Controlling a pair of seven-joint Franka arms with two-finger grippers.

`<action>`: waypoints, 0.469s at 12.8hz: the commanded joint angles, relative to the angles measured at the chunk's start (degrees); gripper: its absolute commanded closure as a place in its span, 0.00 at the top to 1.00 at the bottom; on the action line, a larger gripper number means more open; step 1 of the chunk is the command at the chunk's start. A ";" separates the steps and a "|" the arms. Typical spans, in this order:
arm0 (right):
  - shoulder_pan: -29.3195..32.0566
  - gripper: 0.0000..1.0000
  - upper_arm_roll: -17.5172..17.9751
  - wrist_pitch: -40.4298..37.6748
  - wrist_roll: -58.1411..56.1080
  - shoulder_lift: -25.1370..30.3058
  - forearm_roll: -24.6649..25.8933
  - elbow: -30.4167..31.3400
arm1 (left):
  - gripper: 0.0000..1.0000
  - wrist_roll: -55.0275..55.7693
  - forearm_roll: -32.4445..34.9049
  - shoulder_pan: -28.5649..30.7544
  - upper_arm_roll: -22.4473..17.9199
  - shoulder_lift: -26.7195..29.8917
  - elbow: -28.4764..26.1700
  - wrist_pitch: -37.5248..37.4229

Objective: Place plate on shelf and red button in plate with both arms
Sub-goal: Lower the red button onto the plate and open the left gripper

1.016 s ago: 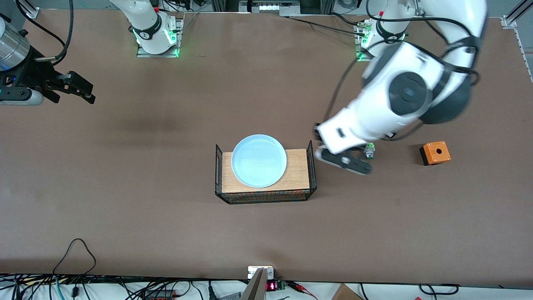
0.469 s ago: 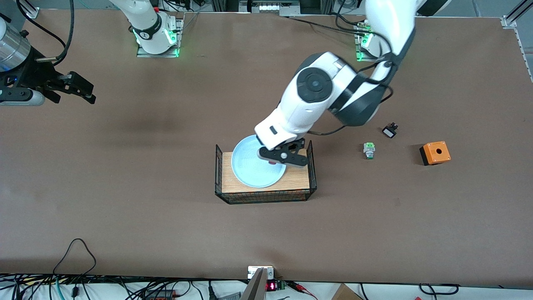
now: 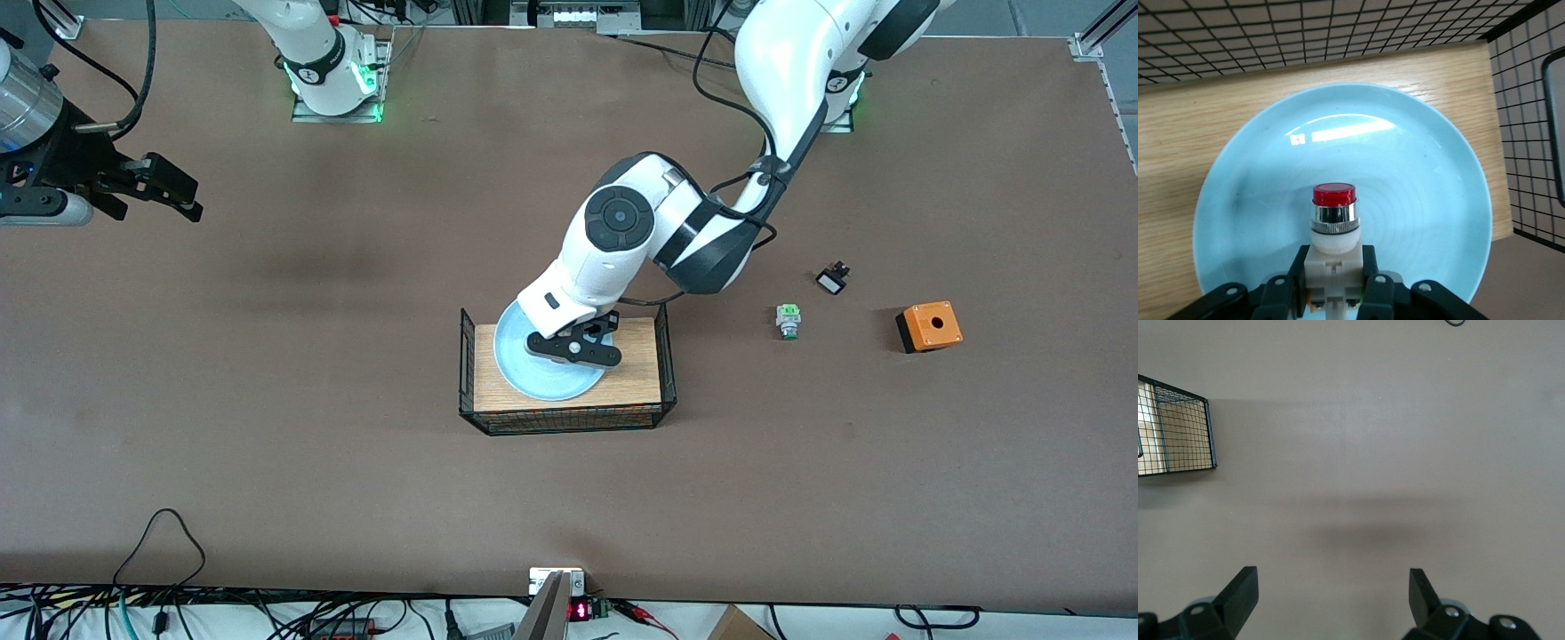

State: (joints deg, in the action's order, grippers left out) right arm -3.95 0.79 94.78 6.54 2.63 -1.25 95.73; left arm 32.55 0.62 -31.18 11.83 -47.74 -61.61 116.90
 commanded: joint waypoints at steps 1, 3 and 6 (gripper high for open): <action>0.61 1.00 0.26 0.22 -0.83 0.97 -1.03 0.68 | 0.99 -0.11 -0.36 -0.37 -0.84 -1.31 2.38 -0.53; 0.61 1.00 0.18 0.23 -1.53 0.80 -1.03 0.60 | 1.00 0.41 -0.36 -0.19 -0.84 -0.70 2.82 -0.71; 0.78 1.00 0.09 0.14 -1.62 0.71 -1.03 0.60 | 1.00 0.49 -0.80 2.35 -0.58 2.46 2.90 -4.47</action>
State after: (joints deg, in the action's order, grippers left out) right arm -3.92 0.75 94.80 6.06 2.63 -1.25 95.73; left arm 32.74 0.62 -30.52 11.30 -47.59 -59.53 116.24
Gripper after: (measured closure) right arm 0.000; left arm 0.238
